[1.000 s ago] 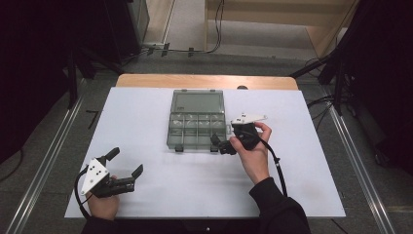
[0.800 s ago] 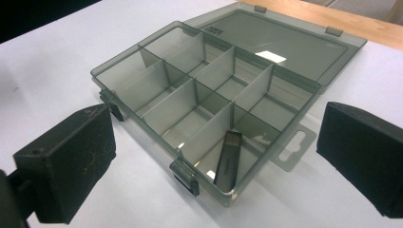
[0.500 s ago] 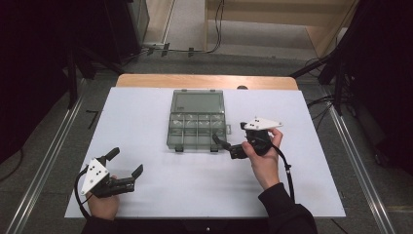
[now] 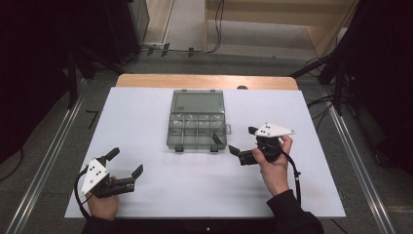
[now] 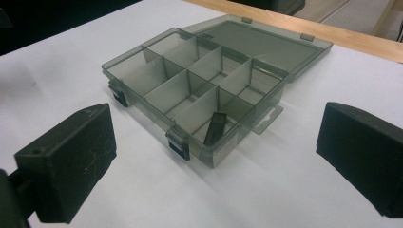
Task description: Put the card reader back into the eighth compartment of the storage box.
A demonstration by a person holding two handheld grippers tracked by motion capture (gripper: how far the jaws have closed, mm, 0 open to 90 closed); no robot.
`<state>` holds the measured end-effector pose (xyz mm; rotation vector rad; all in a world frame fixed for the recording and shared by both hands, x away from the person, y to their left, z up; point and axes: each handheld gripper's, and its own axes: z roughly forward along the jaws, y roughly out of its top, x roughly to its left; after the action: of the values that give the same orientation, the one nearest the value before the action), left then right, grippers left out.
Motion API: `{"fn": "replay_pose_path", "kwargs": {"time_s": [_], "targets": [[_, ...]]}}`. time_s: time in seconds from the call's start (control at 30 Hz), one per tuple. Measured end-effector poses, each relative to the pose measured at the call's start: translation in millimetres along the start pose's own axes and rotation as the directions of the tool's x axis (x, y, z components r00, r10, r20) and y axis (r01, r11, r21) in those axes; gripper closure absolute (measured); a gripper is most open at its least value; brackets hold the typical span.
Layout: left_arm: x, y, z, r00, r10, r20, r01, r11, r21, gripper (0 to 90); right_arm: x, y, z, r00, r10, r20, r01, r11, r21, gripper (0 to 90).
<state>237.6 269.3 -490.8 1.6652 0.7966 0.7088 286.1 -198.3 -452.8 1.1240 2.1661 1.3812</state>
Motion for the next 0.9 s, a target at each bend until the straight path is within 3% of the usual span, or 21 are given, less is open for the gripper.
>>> {"fn": "replay_pose_path", "kwargs": {"time_s": [0.43, 0.5, 0.53, 0.63, 0.9], "targets": [[-0.3, 0.0, 0.0, 1.0000, 0.003, -0.001, -0.003, 1.0000, 0.002, 2.3, -7.3, -16.8, -18.3, 0.9999, 0.013, 0.009, -0.013, 1.000, -0.012, 0.0], [-0.3, 0.1, 0.2, 1.0000, 0.003, -0.001, -0.003, 1.0000, 0.003, 2.3, -7.9, -18.2, -20.3, 0.9998, 0.015, 0.014, -0.015, 1.000, -0.014, 4.3], [-0.4, 0.1, 0.2, 1.0000, 0.004, -0.001, -0.004, 1.0000, 0.003, 2.3, -9.5, -20.9, -24.3, 0.9991, 0.021, 0.037, -0.020, 1.000, -0.023, 15.4], [-0.3, 0.0, 0.1, 1.0000, 0.004, -0.001, -0.004, 1.0000, 0.003, 2.3, -12.4, -25.2, -28.9, 0.9981, 0.028, 0.055, -0.027, 0.999, -0.029, 14.6], [-0.5, 0.0, -0.1, 1.0000, 0.002, -0.003, -0.002, 1.0000, 0.002, 2.3, -15.9, -37.0, -40.3, 0.9986, 0.035, 0.041, -0.033, 0.998, -0.054, 10.2]]}}
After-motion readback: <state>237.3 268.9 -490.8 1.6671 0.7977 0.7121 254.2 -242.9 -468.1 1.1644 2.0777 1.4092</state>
